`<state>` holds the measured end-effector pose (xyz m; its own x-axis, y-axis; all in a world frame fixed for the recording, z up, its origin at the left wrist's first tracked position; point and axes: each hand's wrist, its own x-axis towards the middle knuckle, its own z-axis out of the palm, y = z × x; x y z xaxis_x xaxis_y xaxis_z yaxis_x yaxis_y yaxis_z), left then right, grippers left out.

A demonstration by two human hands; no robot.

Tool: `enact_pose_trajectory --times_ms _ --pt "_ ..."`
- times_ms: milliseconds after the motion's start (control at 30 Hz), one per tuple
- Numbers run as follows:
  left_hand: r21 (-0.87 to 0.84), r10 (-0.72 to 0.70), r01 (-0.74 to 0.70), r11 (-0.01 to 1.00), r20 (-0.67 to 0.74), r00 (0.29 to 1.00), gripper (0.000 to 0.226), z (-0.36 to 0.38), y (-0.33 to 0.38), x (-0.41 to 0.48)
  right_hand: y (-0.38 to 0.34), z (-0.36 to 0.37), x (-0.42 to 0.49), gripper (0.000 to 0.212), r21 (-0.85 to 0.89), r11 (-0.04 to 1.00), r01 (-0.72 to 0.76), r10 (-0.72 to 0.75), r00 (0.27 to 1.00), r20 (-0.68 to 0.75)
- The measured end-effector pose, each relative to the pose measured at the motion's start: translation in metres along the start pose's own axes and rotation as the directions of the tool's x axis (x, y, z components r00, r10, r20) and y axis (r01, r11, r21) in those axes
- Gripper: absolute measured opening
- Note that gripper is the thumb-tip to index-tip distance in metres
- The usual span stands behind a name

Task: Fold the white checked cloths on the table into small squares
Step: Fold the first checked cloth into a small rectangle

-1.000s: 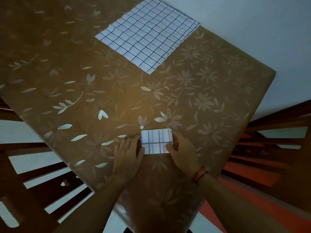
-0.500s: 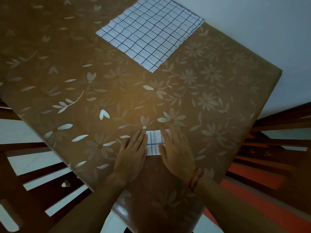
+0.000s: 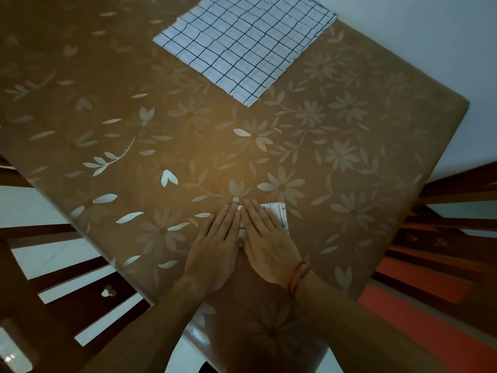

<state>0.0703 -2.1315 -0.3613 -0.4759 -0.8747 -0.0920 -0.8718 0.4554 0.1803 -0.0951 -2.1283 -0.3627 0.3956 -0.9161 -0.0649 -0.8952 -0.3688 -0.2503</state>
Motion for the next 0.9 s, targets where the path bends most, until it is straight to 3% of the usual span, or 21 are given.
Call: enact_pose_trajectory --times_ms 133,467,900 --pt "-0.011 0.010 -0.010 1.000 0.007 1.000 0.055 -0.002 0.000 0.001 0.021 -0.009 -0.011 0.054 -0.038 0.998 0.042 -0.040 0.998 0.042" --pt "-0.013 -0.013 0.013 1.000 0.010 1.000 0.053 -0.002 0.002 0.002 0.056 -0.024 -0.035 0.056 -0.091 0.993 -0.073 0.082 0.991 0.102" --pt "-0.035 -0.022 0.022 0.999 -0.007 1.000 0.052 -0.004 0.002 0.002 0.054 -0.059 0.006 0.061 0.055 0.992 -0.114 0.110 0.991 0.072"
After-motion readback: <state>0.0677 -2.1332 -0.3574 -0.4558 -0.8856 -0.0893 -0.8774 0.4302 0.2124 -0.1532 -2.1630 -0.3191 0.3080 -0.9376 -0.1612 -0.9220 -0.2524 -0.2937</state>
